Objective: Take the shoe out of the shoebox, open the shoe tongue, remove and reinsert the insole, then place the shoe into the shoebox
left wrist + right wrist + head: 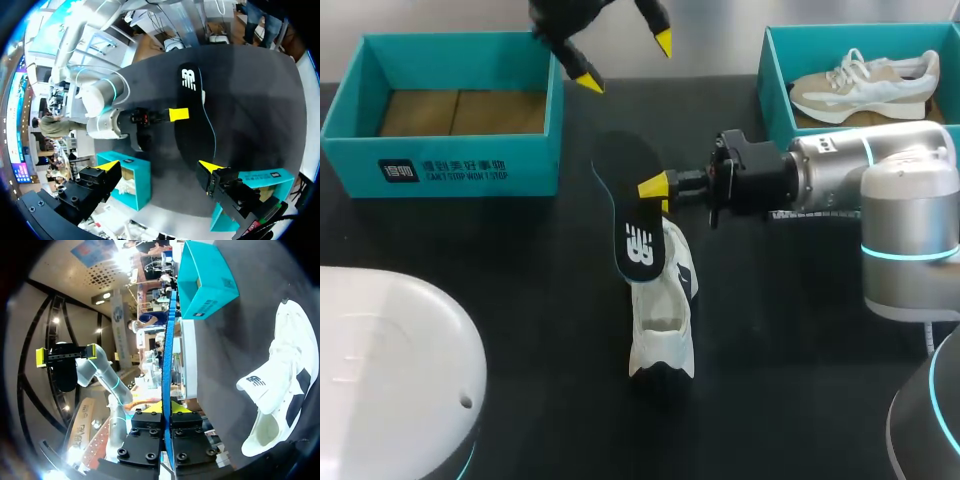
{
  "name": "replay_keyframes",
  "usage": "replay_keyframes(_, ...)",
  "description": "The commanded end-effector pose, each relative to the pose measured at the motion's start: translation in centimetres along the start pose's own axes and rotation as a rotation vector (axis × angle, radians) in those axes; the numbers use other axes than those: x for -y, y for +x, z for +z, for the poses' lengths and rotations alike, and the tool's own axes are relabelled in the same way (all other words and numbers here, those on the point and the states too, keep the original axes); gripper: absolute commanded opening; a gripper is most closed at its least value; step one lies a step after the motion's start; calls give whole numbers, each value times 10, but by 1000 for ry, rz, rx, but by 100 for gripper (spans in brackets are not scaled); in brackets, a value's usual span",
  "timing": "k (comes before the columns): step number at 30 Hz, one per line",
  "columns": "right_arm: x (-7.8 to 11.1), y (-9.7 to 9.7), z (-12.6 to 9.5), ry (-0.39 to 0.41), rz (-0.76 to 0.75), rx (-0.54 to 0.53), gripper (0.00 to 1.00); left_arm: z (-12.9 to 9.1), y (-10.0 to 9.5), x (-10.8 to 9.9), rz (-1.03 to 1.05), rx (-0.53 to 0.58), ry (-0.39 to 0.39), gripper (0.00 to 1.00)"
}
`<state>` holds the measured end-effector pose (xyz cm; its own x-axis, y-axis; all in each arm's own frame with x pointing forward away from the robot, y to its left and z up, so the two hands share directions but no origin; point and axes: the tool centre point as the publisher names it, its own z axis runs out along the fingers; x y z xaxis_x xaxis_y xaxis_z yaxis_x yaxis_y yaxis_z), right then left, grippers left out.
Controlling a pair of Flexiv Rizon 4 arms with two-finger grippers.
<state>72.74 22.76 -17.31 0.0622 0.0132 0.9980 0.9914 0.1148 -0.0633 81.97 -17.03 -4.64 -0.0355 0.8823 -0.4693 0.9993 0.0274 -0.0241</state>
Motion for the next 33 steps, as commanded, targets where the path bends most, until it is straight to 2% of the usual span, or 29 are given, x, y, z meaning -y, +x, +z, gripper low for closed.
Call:
replay_keyframes(1,0,0,1,-2,1,1,0,-2,-6,0,2,-415,14,100)
replay_keyframes(6,0,0,1,-2,1,1,0,4,-9,7,20,-462,22,100)
replay_keyframes(11,0,0,1,-2,1,1,0,7,-11,15,17,-514,-26,100)
replay_keyframes(16,0,0,1,-2,1,1,0,6,-11,17,-15,-496,-33,100)
replay_keyframes(23,0,0,1,-2,1,1,0,4,-7,10,-55,-460,-8,100)
replay_keyframes(27,0,0,1,-2,1,1,0,0,4,10,-77,-366,-36,100)
replay_keyframes(33,0,0,1,-2,1,1,0,-3,36,22,-110,-35,-92,100)
